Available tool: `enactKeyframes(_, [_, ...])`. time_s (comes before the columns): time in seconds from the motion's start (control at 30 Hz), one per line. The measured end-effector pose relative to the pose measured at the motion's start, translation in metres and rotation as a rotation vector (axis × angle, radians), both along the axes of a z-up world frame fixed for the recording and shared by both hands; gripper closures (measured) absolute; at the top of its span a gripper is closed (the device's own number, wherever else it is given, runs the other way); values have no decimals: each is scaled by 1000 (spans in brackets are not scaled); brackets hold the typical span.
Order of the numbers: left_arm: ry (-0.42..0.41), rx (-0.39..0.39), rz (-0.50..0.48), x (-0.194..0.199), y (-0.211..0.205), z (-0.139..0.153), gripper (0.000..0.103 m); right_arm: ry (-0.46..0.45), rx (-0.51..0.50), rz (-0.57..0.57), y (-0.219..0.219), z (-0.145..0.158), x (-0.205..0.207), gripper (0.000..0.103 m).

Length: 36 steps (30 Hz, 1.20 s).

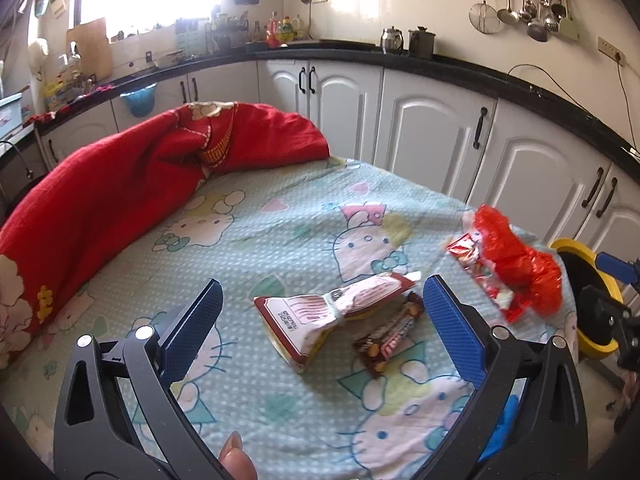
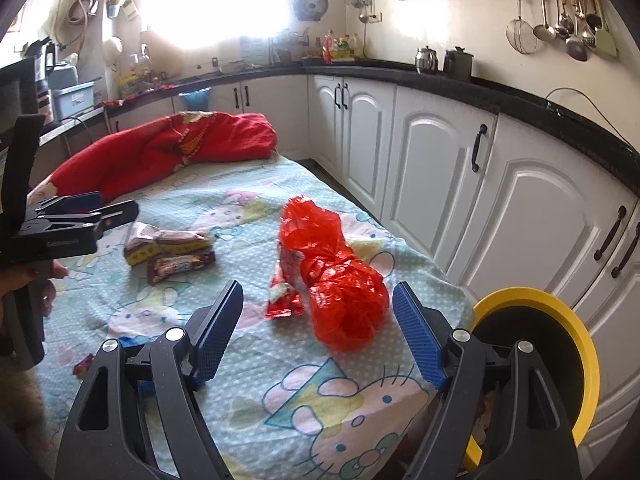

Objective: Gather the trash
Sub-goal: 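Move both open tools back toward the red bag and snack wrappers, then grasp the brown-and-white snack wrapper with the left tool while the right tool grasps the red bag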

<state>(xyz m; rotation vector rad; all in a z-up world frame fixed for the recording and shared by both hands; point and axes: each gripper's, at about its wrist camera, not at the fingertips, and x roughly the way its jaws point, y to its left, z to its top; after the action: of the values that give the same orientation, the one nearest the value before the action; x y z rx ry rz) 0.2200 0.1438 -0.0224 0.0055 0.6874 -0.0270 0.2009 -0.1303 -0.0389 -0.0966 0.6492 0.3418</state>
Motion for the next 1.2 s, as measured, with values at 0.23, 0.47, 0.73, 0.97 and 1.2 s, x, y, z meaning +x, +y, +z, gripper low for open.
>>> enactKeyframes(0.23, [57, 25, -84, 25, 5, -18, 11, 31, -15, -21, -2, -13, 23, 28])
enactKeyframes(0.47, [149, 78, -232, 52, 1, -35, 11, 55, -38, -21, -5, -21, 37, 28])
enactKeyframes(0.73, [254, 27, -321, 72, 10, -47, 23, 93, -51, -6, -4, -28, 51, 28])
enactKeyframes(0.97, [305, 27, -343, 72, 7, -62, 40, 126, -54, -17, -1, -37, 62, 28])
enactKeyframes(1.2, [293, 34, -303, 72, 10, -65, 60, 192, -48, -16, -1, -51, 70, 44])
